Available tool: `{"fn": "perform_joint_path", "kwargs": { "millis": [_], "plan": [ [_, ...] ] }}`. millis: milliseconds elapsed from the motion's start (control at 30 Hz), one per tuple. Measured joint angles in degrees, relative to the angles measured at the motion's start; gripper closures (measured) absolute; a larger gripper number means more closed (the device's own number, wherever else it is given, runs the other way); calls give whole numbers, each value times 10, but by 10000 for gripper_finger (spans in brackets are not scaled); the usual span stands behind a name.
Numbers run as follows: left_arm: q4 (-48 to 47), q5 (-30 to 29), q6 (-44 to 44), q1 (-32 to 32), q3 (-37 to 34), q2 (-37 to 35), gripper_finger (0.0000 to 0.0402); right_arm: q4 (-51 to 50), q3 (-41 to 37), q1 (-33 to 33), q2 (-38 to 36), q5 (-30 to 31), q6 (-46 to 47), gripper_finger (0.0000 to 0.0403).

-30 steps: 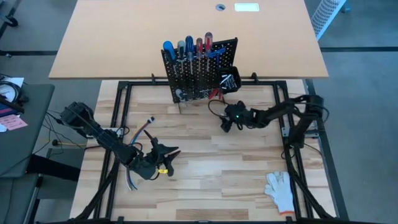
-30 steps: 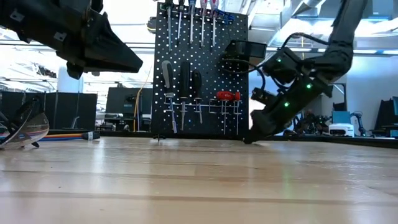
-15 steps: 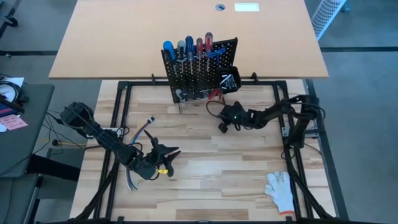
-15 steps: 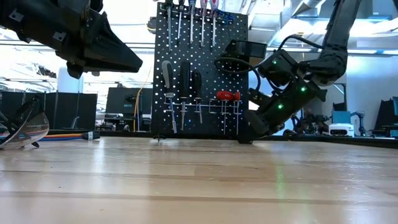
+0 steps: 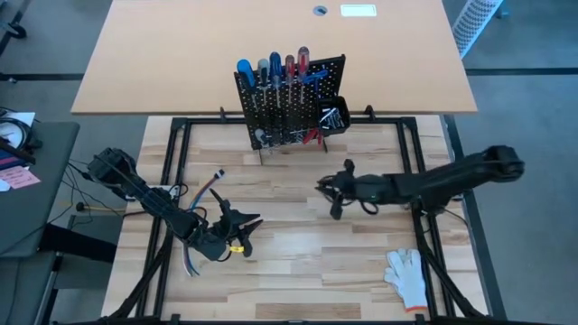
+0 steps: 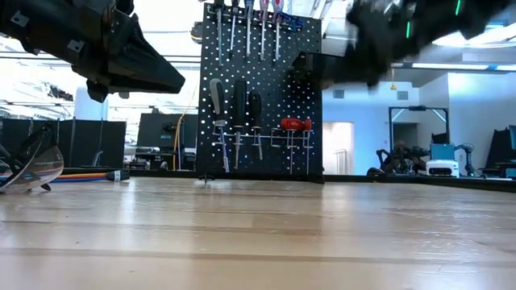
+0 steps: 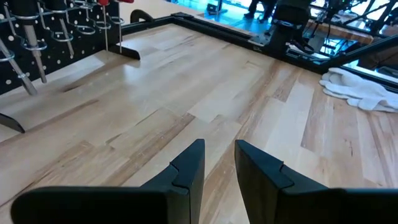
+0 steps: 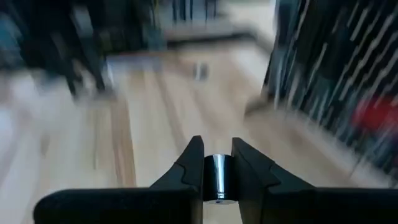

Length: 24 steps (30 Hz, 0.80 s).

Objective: Hang tools onto peg board
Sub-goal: Put the socket into the black bin on the pegboard

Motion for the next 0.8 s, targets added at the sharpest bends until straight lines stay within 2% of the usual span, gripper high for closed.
{"fn": "perform_joint_path", "kwargs": {
  "millis": [133, 267, 400, 567, 633, 800],
  "plan": [
    [2, 0, 0, 0, 0, 0, 319, -96, 107, 14, -52, 75, -65, 349],
    [1, -1, 0, 0, 0, 0, 319, -231, 229, -35, -60, 123, -106, 349],
    [0, -1, 0, 0, 0, 0, 319, -323, 311, -125, -46, 108, -107, 349],
    [-1, -1, 0, 0, 0, 0, 319, -351, 331, -218, -18, 35, -103, 336],
    [-3, -1, 0, 0, 0, 0, 319, -347, 331, -241, -8, 16, -101, 329],
    [-5, -1, 1, 0, 0, 0, 319, -345, 331, -258, 5, 14, -89, 308]
  ]
}}
